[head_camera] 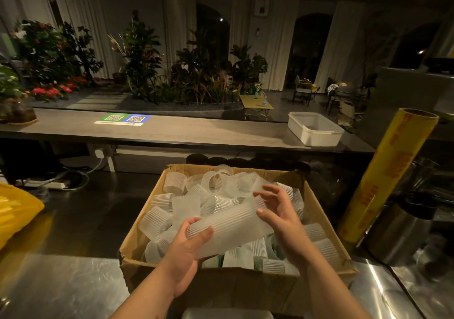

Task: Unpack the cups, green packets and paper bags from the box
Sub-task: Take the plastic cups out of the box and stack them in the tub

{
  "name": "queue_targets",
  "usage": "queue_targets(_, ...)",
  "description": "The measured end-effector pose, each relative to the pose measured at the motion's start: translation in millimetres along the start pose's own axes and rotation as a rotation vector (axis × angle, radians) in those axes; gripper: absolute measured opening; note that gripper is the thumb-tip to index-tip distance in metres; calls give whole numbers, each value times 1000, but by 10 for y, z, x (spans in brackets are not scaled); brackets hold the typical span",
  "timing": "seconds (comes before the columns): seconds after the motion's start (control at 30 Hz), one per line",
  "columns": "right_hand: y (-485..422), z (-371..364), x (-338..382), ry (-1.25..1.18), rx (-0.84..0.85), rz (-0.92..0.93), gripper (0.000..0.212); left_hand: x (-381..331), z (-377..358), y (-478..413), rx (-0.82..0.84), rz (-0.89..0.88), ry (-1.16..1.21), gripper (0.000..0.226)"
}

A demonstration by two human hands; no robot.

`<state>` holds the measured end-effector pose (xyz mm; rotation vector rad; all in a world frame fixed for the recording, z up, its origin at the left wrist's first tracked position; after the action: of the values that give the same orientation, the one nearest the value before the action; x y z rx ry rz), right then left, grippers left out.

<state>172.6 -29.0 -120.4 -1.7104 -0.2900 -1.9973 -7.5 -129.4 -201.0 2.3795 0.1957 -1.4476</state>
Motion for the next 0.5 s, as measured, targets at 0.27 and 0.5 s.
queue_targets(0.27,-4,806,-398,411,-557,-149,17,47,39,-17,7,35,167,56)
queue_targets(0.5,-305,462,-771,1336,-45,-302,46,25,32,22,-2,42,156,59)
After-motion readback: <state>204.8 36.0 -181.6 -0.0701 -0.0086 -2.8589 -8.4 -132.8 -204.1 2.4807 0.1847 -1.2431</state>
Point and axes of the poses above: each hand's wrist, its own y-axis away from the middle knuckle, its own z-axis out of the back of the hand, x = y × z, the point moved 9 cm from there along -y, towards the middle knuckle, and after that the axes turned 4 degrees about y, right-handed, at the moved point
